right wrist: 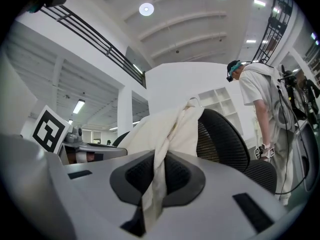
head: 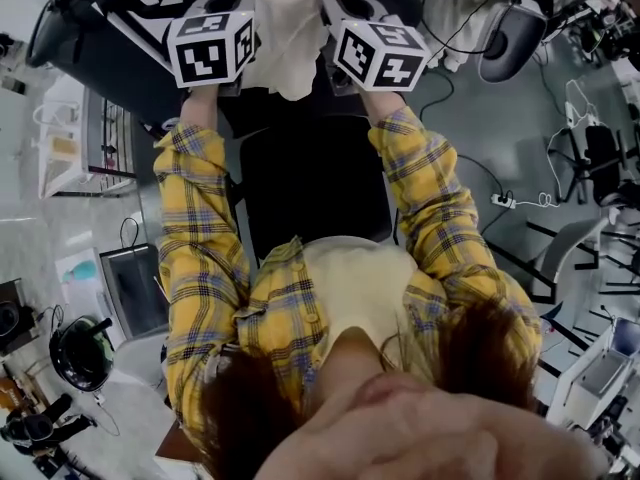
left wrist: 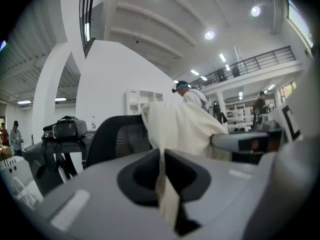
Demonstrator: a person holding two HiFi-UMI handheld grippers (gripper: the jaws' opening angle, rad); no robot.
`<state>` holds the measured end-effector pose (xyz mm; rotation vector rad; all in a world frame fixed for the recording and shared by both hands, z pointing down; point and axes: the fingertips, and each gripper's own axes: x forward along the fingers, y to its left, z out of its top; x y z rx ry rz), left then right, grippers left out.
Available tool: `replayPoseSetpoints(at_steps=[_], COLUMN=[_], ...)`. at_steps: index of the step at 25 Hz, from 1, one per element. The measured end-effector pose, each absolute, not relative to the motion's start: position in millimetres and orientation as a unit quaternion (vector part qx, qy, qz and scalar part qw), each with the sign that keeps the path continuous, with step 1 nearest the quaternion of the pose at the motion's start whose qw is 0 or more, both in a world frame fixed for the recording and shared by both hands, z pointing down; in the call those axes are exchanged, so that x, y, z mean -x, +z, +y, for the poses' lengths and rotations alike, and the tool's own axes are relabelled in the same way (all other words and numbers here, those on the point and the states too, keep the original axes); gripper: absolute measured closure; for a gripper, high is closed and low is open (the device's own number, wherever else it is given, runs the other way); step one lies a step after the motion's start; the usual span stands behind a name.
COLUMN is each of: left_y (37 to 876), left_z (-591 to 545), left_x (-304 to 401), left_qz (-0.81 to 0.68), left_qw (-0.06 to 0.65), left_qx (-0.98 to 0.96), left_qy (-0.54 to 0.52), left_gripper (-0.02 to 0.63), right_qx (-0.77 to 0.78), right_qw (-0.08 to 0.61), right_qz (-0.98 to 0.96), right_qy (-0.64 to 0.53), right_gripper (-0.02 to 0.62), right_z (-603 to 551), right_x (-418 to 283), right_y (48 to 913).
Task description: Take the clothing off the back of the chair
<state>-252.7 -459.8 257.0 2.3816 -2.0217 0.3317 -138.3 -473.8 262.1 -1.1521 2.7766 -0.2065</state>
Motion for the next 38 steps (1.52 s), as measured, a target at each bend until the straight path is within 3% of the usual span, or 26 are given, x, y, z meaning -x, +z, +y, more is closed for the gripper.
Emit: replayPoseSetpoints(at_steps=[38], left_y=[221.4], left_z=[-280.0], left_x=[179.6], left_qz=[-0.623], left_qw=[-0.058], left_qx=[-0.78], left_qy=[-0.021], left_gripper=[0.584], right_qx=[0.303], right_qw=[0.151], right_qz=[0.94], right_qy=[-0.035], right_gripper=[0.565], right_z=[-309.7], right_x=[82.6], right_y=[216.8])
